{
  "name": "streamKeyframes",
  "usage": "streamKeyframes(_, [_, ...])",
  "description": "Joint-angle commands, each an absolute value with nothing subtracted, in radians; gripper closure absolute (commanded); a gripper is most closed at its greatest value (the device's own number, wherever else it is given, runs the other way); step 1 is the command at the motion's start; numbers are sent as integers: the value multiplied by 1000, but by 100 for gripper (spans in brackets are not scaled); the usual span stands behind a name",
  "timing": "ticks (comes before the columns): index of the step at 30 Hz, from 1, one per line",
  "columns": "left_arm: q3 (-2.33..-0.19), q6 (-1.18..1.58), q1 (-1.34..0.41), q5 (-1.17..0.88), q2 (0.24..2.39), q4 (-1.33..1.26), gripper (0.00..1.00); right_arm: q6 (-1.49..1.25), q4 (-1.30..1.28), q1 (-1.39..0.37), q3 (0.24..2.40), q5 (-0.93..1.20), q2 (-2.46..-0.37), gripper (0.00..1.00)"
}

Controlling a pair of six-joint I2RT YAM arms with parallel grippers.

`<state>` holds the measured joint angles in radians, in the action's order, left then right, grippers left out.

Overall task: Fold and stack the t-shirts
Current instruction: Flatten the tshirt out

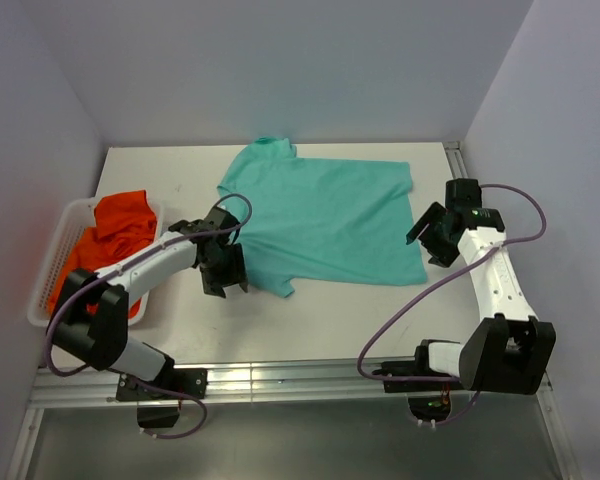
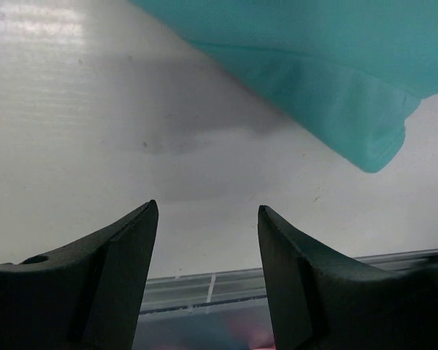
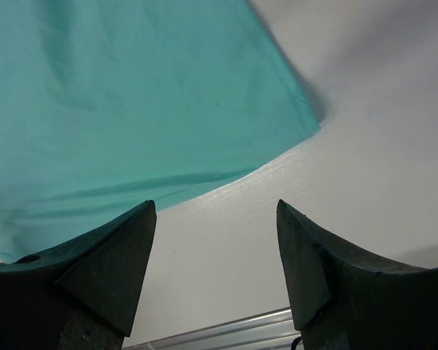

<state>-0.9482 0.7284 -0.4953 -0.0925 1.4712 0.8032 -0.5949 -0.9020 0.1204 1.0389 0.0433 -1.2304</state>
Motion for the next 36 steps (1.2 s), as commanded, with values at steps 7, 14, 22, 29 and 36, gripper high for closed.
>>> streamKeyframes(7, [-1032, 781, -499, -124, 1595, 597, 38, -563, -920, 117, 1031, 17, -1175, 27])
streamKeyframes(14, [-1038, 801, -518, -104, 1713, 558, 42, -561, -923, 117, 1014, 14, -1158, 27])
streamKeyframes(22, [-1017, 807, -532, -46, 1786, 563, 60, -560, -923, 115, 1008, 14, -1151, 27])
streamKeyframes(29, [-1069, 776, -534, -5, 1793, 615, 99, -560, -916, 117, 1000, 11, -1146, 28])
streamKeyframes(36, [-1294, 733, -545, 124, 1629, 923, 100, -558, -920, 117, 1014, -23, -1124, 28])
